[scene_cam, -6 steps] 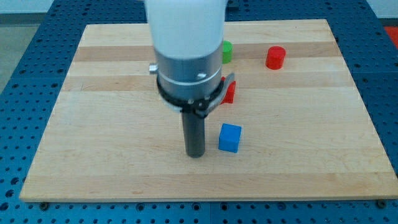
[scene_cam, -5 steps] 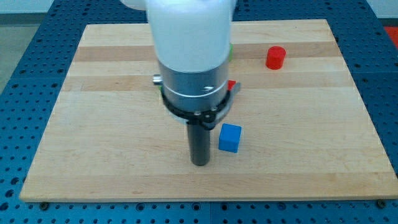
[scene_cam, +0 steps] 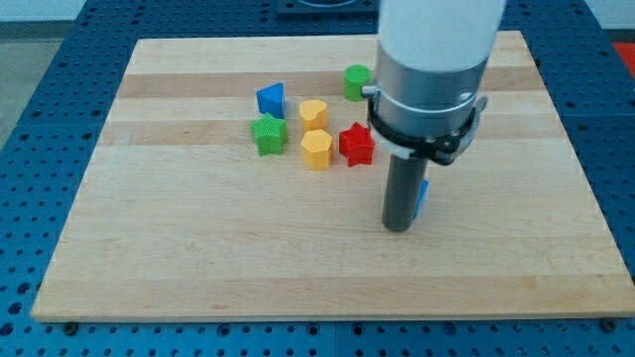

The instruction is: Move the blue cube closer to the red circle

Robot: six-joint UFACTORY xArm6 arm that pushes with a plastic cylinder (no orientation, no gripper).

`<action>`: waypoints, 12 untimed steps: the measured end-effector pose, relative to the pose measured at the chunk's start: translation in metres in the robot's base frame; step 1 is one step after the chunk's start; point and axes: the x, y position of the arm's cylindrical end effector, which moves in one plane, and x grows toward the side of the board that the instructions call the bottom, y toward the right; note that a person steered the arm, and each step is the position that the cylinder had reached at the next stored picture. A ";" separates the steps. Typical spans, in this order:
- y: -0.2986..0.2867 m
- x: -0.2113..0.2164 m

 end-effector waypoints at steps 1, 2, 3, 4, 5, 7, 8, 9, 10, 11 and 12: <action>-0.019 -0.042; 0.006 -0.038; -0.004 -0.022; 0.031 -0.017; 0.046 -0.040; 0.070 -0.068; 0.071 -0.051; 0.100 -0.059; 0.095 -0.085; 0.058 -0.099; 0.081 -0.101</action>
